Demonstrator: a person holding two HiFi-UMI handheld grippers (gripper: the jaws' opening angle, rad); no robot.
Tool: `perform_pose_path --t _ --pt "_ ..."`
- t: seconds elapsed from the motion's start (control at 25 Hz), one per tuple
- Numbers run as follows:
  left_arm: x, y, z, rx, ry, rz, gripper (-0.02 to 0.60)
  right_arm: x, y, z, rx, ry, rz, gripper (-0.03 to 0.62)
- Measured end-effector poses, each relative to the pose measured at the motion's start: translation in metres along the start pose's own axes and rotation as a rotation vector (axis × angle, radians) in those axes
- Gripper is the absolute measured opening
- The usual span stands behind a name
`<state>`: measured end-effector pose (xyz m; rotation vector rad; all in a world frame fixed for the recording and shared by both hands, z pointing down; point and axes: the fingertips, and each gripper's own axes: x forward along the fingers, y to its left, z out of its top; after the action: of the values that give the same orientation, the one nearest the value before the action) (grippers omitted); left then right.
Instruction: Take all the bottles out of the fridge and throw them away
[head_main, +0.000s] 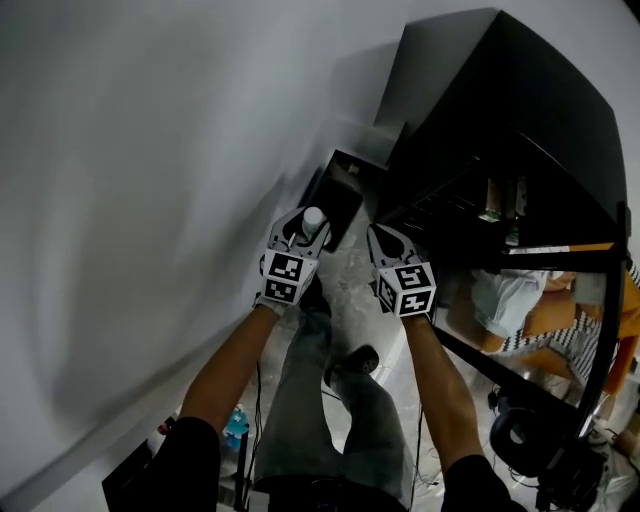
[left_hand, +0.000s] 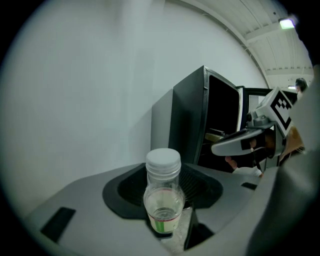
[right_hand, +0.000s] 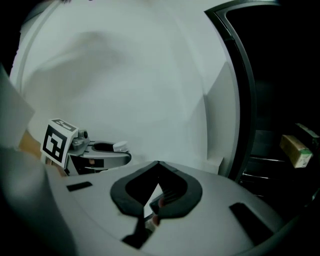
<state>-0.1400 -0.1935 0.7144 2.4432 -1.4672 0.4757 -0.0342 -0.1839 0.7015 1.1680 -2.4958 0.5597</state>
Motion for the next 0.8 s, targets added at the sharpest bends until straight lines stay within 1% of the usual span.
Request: perform_pose_path --t 0.16,0.32,0.48,0.64,0.8 --pt "0.022 0.004 -0.044 -0.001 -0.009 0.025 0.201 0.018 -0.008 -0.044 0.011 -0.008 0.004 0.002" --pt "0.05 0.002 -0.092 0.023 0.01 0.032 0.201 0.033 -0.018 -0.088 0.034 -0.013 0.009 0.002" --pt "0.081 0.001 -0.134 0.021 0.016 0.043 0.201 0.047 -0.034 -0.127 0.031 -0.008 0.015 0.002" --pt "0.111 0.002 -0.165 0.025 0.019 0.047 0.201 0.056 -0.055 -0.153 0.025 -0.009 0.006 0.002" --pt "0.13 0.006 -0.183 0.038 0.025 0.061 0.201 0.062 -0.076 -0.168 0.031 -0.014 -0.012 0.002"
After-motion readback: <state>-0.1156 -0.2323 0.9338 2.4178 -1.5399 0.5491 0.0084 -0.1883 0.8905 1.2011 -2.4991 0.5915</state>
